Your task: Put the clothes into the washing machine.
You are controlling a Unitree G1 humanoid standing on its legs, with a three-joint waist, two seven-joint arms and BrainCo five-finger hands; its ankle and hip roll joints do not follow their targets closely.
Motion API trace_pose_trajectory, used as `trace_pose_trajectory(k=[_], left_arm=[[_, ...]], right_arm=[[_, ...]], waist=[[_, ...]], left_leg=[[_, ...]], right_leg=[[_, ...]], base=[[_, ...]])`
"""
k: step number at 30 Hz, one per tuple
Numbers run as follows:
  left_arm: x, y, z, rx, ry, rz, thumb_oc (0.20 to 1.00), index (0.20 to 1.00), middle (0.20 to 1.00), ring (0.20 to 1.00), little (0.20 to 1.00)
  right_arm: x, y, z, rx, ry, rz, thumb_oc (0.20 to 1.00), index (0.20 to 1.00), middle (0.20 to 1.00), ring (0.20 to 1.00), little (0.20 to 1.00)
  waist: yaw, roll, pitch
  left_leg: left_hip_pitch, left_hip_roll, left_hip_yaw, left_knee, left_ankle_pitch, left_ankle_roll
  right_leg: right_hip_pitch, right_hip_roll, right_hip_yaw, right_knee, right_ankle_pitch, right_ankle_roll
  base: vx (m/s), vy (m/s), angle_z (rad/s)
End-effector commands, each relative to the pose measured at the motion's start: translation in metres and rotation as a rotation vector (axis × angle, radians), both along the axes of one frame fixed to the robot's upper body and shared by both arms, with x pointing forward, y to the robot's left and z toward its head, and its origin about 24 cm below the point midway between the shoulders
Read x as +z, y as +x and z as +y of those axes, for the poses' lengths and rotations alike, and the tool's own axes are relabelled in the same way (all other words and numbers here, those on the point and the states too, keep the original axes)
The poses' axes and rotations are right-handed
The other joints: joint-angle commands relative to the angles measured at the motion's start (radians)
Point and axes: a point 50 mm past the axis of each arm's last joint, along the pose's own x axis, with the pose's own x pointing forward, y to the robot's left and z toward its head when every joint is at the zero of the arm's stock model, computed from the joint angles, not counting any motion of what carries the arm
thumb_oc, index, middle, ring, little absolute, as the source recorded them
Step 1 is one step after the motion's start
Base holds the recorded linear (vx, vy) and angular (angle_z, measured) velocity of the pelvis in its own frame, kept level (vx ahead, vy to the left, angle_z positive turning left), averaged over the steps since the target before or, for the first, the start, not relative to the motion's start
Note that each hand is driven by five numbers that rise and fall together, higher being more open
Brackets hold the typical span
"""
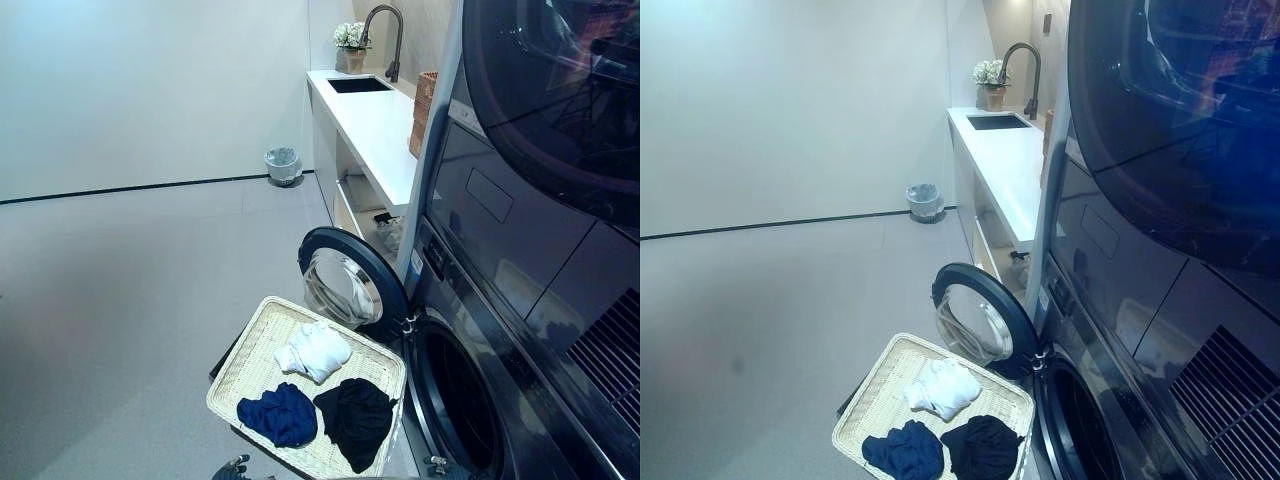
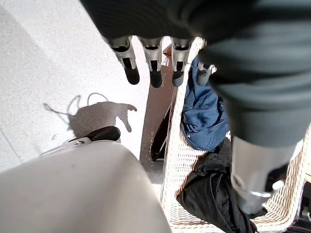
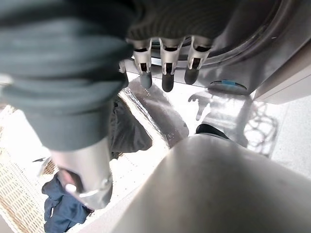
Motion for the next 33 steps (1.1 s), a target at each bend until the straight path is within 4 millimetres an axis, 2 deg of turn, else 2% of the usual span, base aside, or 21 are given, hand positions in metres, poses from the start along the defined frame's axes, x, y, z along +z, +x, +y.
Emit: trace_pose_trajectory(k=[1, 14, 25, 30, 31, 33], left_arm=[[0.005, 0.028, -0.017, -0.023, -0.047, -0.097, 1.000, 1.000, 1.000, 1.000, 1.000], [0.005, 0.027, -0.015, 0.000, -0.040, -0.105, 1.000, 1.000, 1.000, 1.000, 1.000], [0.006, 0.026, -0.007, 0.070, 0.056, -0.131, 1.000, 1.000, 1.000, 1.000, 1.000], [0.010, 0.034, -0.001, 0.085, 0.135, -0.172, 1.000, 1.000, 1.000, 1.000, 1.000], [0.019, 0.050, 0.005, 0.135, 0.212, -0.265, 1.000, 1.000, 1.000, 1.000, 1.000], [0.022, 0.056, 0.006, 0.145, 0.232, -0.297, 1.000, 1.000, 1.000, 1.000, 1.000]], right_arm=[[0.008, 0.032, 0.009, 0.042, 0.005, -0.073, 1.000, 1.000, 1.000, 1.000, 1.000], [0.007, 0.029, 0.007, 0.040, 0.003, -0.064, 1.000, 1.000, 1.000, 1.000, 1.000], [0.006, 0.026, 0.005, 0.032, 0.001, -0.064, 1.000, 1.000, 1.000, 1.000, 1.000], [0.008, 0.029, 0.004, 0.023, 0.002, -0.078, 1.000, 1.000, 1.000, 1.000, 1.000], [0.011, 0.038, 0.003, 0.018, 0.004, -0.106, 1.000, 1.000, 1.000, 1.000, 1.000], [0.013, 0.041, 0.003, 0.012, 0.005, -0.118, 1.000, 1.000, 1.000, 1.000, 1.000]], waist=[[0.009, -0.025, 0.019], [0.009, -0.023, 0.024], [0.008, -0.034, 0.025], [0.006, -0.039, 0.042], [0.004, -0.039, 0.065], [0.005, -0.038, 0.073]], left_leg=[[0.013, -0.075, 0.011, 0.020, -0.079, 0.036], [0.007, -0.077, 0.009, 0.022, -0.077, 0.037], [0.003, -0.080, 0.013, 0.033, -0.083, 0.041], [-0.016, -0.078, 0.016, 0.047, -0.083, 0.042], [-0.040, -0.074, 0.018, 0.052, -0.077, 0.043], [-0.048, -0.073, 0.017, 0.051, -0.074, 0.044]], right_leg=[[-0.007, -0.012, 0.004, 0.031, -0.003, 0.085], [-0.013, -0.014, 0.003, 0.036, -0.003, 0.085], [-0.018, -0.013, 0.014, 0.040, -0.002, 0.086], [-0.039, -0.013, 0.020, 0.054, -0.002, 0.086], [-0.068, -0.015, 0.023, 0.066, 0.002, 0.085], [-0.078, -0.016, 0.022, 0.068, 0.005, 0.085]], base=[[0.00, 0.000, 0.00], [0.00, 0.000, 0.00], [0.05, 0.008, 0.00], [-0.01, 0.004, 0.00], [-0.05, 0.028, -0.02], [-0.02, 0.026, -0.04]])
